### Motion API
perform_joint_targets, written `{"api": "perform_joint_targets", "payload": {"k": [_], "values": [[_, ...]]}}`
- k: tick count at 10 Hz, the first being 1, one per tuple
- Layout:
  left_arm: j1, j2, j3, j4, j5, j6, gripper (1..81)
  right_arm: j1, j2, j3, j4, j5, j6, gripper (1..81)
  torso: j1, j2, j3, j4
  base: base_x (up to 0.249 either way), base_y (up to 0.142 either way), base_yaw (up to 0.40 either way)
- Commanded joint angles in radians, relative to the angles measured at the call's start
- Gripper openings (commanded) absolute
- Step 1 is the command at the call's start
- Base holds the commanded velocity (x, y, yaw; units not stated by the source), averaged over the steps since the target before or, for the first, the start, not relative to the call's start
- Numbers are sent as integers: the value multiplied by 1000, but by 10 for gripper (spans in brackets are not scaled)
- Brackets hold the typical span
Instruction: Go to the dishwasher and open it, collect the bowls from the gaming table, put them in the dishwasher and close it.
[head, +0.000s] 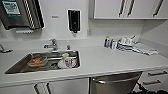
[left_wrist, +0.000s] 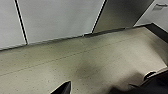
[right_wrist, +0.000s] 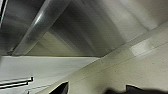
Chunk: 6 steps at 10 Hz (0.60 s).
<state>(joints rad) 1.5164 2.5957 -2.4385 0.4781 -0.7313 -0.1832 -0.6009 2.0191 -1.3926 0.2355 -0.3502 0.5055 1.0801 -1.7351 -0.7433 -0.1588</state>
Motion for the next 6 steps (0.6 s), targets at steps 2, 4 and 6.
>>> {"api": "perform_joint_targets", "payload": {"k": [2, 4, 6], "values": [[-43, -32, -7, 2, 9, 1, 811, 225, -64, 23, 65, -87, 16, 811, 0, 0, 0, 0, 0, 0, 0], [-43, -32, -7, 2, 9, 1, 811, 279, -73, 18, 65, -107, 62, 811, 0, 0, 2, 0, 0, 0, 0], [-43, -37, -7, 4, 9, 1, 811, 324, -73, 0, 67, -114, 131, 811, 0, 0, 2, 0, 0, 0, 0]]}}
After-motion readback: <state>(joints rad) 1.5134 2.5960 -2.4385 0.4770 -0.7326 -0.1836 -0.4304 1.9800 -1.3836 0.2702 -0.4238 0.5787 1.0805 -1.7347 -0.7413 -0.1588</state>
